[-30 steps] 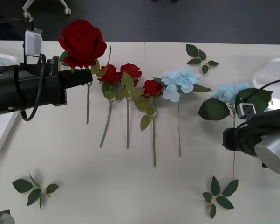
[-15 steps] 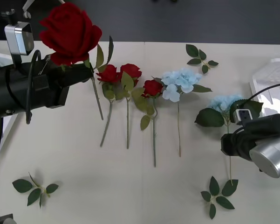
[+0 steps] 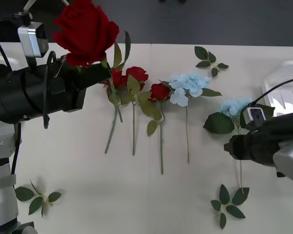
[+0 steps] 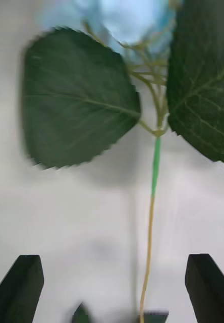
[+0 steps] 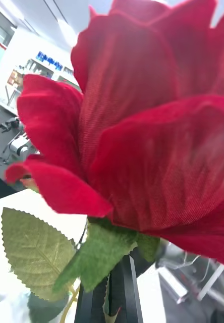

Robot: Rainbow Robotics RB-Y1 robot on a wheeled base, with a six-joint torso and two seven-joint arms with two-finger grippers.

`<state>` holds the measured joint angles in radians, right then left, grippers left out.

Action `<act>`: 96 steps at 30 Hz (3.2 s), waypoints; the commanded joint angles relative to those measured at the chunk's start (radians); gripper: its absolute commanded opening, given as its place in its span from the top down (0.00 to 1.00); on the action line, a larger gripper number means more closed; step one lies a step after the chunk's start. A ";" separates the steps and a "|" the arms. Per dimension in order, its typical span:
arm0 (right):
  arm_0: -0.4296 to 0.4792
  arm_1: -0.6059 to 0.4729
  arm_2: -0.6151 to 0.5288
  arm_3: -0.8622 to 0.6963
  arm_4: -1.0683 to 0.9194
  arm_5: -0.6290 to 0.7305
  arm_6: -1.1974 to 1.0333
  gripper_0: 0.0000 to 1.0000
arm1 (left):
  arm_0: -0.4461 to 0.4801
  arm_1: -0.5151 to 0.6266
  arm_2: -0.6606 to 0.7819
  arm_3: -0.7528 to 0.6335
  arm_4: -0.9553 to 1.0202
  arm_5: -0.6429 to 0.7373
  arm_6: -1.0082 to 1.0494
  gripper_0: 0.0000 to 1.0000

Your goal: Put the red flowers into the right box and the blue flowers into the left box

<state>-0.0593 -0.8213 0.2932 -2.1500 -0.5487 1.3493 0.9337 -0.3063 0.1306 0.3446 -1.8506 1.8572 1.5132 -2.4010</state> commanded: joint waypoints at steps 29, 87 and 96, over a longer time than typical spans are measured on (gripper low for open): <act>0.177 -0.243 0.284 -0.192 -0.306 -1.112 0.769 0.17 | -0.066 -0.101 -0.026 -0.038 -0.099 0.073 -0.107 1.00; -0.292 0.148 0.544 0.205 -0.312 -1.461 0.875 1.00 | -0.066 -0.101 -0.026 -0.038 -0.099 0.073 -0.107 1.00; -0.293 0.149 0.544 0.205 -0.313 -1.463 0.873 1.00 | -0.066 -0.101 -0.026 -0.038 -0.099 0.073 -0.107 1.00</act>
<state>-0.3478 -0.6674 0.8306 -1.9254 -0.8532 -0.1011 1.7719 -0.3526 0.0278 0.3349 -1.8518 1.7580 1.5832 -2.4763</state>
